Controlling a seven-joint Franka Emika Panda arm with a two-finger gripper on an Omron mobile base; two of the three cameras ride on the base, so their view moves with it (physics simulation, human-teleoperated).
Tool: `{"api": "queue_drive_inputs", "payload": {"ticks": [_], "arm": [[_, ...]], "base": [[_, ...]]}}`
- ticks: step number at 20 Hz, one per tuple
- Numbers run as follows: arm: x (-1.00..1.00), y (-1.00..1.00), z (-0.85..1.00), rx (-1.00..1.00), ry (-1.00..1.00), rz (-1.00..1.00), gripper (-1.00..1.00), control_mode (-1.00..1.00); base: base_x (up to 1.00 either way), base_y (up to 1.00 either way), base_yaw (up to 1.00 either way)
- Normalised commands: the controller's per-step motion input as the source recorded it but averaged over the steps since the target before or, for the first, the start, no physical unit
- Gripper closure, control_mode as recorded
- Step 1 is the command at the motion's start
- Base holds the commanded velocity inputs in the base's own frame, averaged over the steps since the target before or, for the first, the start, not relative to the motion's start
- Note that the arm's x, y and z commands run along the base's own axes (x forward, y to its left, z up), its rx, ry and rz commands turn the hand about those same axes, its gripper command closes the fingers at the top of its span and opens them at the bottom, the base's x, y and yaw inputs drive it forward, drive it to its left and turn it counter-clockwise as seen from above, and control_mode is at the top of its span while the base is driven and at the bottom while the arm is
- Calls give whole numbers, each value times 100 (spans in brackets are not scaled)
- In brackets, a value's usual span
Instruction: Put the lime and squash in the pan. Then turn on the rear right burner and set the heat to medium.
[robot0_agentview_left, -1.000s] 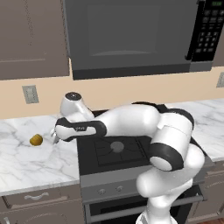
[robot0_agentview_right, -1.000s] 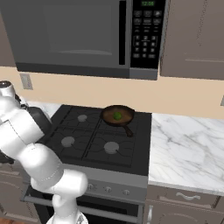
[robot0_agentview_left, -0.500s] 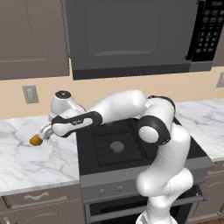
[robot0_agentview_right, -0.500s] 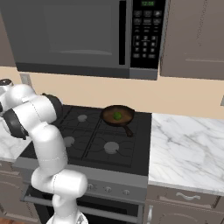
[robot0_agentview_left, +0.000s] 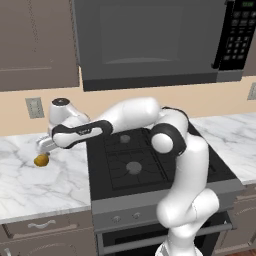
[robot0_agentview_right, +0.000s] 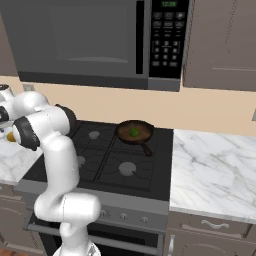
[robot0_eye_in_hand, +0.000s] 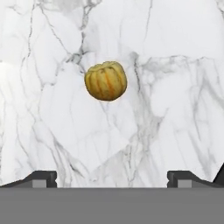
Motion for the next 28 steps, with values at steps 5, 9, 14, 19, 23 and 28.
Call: {"api": "queue_drive_inputs", "payload": {"ticks": [5, 9, 14, 19, 23, 28], "arm": [[0, 18, -20, 0, 0, -7, -100, -100], [2, 6, -28, 0, 0, -7, -100, -100], [9, 0, -30, 0, 0, -7, -100, -100], [30, 3, -8, 0, 0, -8, -100, -100], [34, 9, 0, 0, 0, -5, -100, -100], [21, 10, -2, 0, 0, -1, -100, -100]], "base": [[0, 0, 0], [0, 0, 0], [0, 0, 0], [0, 0, 0], [0, 0, 0], [0, 0, 0]]}}
